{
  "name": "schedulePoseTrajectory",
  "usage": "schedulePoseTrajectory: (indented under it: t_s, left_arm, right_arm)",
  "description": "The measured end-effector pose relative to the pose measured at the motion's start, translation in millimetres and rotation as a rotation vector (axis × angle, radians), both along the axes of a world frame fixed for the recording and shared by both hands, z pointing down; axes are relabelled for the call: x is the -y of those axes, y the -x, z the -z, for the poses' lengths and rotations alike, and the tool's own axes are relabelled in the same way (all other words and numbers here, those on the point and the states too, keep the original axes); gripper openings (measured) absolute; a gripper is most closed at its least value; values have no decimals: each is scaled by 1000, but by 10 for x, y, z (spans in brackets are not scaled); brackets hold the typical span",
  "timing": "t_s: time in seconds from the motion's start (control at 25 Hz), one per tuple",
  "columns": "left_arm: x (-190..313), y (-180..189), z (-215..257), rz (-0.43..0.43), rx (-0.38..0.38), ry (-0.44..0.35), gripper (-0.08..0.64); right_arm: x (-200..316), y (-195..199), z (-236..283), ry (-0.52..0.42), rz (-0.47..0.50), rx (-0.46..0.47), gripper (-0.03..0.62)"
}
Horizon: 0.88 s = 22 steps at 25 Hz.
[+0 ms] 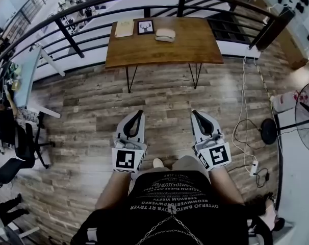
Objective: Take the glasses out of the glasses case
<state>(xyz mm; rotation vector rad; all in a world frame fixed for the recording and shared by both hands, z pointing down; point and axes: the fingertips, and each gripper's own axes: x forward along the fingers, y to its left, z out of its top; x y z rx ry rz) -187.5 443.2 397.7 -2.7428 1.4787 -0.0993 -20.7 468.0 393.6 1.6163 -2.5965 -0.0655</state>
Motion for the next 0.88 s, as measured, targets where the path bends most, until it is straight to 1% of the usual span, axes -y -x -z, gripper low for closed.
schedulePoseTrajectory:
  t_s: [0.24, 0.52, 0.68, 0.88]
  left_arm:
    - [64, 71, -6, 1, -14, -1, 29]
    - [94, 56, -11, 3, 4, -8, 29]
    - [141, -15, -6, -1, 9, -12, 29]
    - [299, -133, -84, -6, 27, 17, 29]
  right_arm:
    - [15, 67, 28, 7, 11, -17, 15]
    - [53, 76, 19, 13, 41, 8, 15]
    - [132, 46, -22, 24, 60, 11, 15]
    - [313, -32, -62, 28, 80, -2, 15]
